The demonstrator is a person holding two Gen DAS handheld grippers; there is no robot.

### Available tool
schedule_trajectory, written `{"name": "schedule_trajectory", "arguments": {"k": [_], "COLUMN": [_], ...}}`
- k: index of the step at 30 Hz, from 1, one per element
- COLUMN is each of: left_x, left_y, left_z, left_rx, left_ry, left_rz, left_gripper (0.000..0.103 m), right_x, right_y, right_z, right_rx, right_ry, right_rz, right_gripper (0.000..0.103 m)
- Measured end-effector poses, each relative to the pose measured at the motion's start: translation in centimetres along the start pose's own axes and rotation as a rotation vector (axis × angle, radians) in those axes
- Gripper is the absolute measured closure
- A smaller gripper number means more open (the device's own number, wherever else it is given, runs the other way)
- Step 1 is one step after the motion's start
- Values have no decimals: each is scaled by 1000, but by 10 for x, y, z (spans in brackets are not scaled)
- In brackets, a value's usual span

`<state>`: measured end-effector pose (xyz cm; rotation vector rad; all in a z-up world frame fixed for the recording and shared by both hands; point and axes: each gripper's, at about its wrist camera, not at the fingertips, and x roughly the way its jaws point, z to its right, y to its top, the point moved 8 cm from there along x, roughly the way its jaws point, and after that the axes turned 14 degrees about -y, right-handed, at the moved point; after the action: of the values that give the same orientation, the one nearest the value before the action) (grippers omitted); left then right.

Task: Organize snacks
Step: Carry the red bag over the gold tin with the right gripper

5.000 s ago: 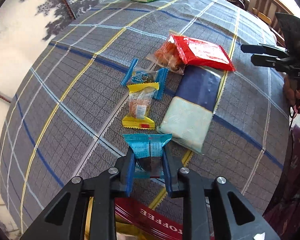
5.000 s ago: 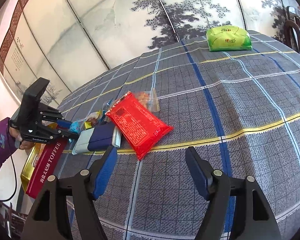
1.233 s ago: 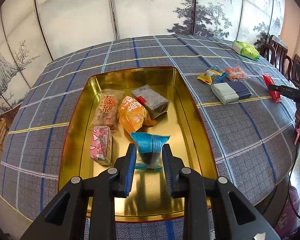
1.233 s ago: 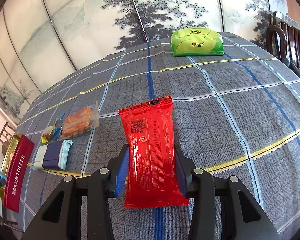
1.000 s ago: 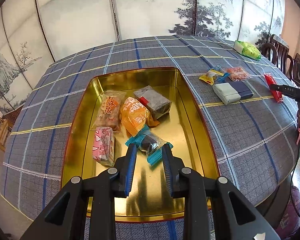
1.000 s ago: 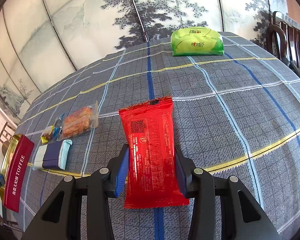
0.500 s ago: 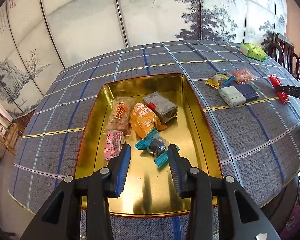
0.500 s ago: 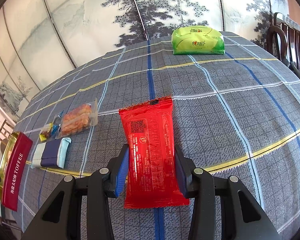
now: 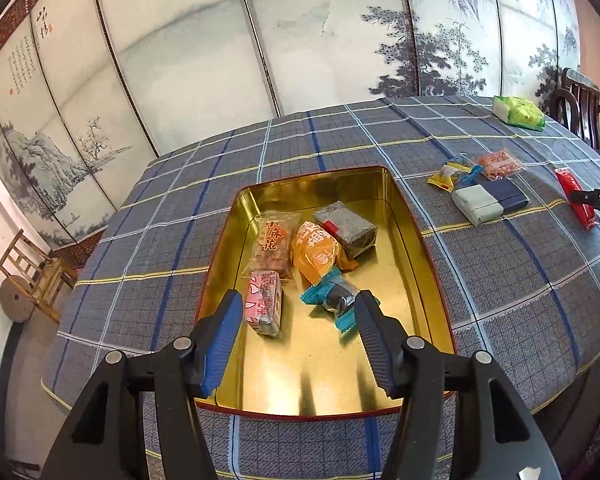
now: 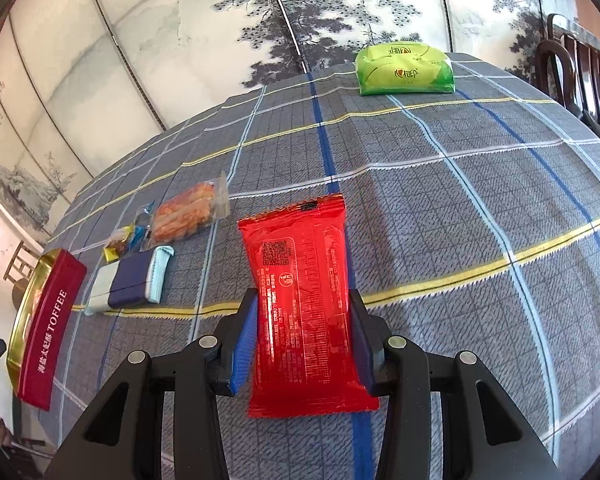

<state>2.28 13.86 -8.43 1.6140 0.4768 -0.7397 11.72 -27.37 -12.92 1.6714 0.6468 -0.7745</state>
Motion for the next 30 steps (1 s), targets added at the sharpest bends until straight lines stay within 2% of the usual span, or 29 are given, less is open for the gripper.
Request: {"name": "schedule_trajectory", "arguments": {"k": [13,15,30], "left_x": [-9,-10,-23], "left_y": [-5,-5,-15], "left_z": [-3,-4,-20], "left_rx": [-17,-22,-48], "left_ry": [0,0,26], "left_rz": [14,19,55], "left_gripper": [48,44,29], "right_x": [-47,-54,-107], "right_y": [-34,-38,-39], "right_z": [-52,-65,-196], "right_rx": [1,-7,-179], "right_ry": [150,173,353], "right_rz": [-13,-16,-8], "right_gripper": [60,60,60]}}
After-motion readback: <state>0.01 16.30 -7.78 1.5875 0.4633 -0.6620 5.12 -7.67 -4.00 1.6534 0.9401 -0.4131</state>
